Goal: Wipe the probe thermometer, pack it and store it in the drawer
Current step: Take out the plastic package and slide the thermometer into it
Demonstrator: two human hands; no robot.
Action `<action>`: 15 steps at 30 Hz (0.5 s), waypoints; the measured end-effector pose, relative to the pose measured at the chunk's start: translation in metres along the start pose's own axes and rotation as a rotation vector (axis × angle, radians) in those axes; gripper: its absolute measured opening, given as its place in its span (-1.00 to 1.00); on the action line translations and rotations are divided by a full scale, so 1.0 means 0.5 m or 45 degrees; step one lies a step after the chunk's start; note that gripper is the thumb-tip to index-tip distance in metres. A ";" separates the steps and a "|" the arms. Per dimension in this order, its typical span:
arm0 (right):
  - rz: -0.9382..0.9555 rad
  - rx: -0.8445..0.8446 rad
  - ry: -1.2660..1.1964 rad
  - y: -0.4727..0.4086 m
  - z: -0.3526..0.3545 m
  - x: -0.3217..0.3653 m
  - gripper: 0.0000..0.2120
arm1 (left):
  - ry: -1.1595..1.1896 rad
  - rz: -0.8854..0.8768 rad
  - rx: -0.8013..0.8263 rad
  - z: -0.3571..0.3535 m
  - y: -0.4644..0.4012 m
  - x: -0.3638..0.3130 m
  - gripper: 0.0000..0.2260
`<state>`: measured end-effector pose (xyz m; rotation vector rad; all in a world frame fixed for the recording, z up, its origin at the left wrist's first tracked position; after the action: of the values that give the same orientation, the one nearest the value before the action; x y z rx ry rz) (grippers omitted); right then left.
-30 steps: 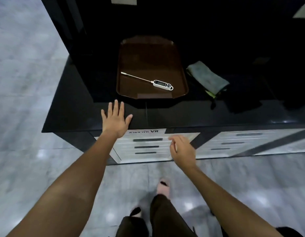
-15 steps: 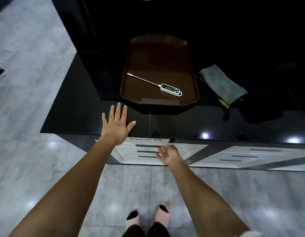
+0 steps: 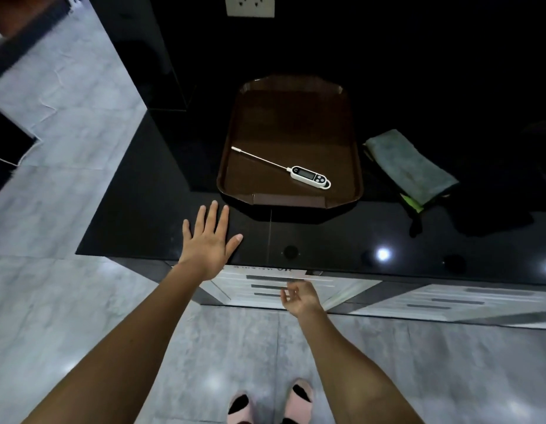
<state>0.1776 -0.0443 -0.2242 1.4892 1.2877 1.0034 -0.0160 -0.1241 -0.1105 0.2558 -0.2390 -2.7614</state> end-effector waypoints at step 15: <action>-0.253 -0.104 0.064 0.049 0.255 -0.220 -0.73 | 0.054 0.080 0.075 0.020 0.009 -0.021 -0.38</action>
<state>0.2918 -0.1699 -0.2367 1.2539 1.3842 0.9561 -0.0068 -0.1232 -0.0983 0.3166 -0.3122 -2.6870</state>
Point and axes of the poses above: each hand's wrist, its own y-axis away from the middle knuckle, its own z-axis out of the back of the hand, x = y × z, the point moved 2 cm from there along -y, towards the middle knuckle, and after that the axes turned 15 degrees about -z, right-handed, at the moved point
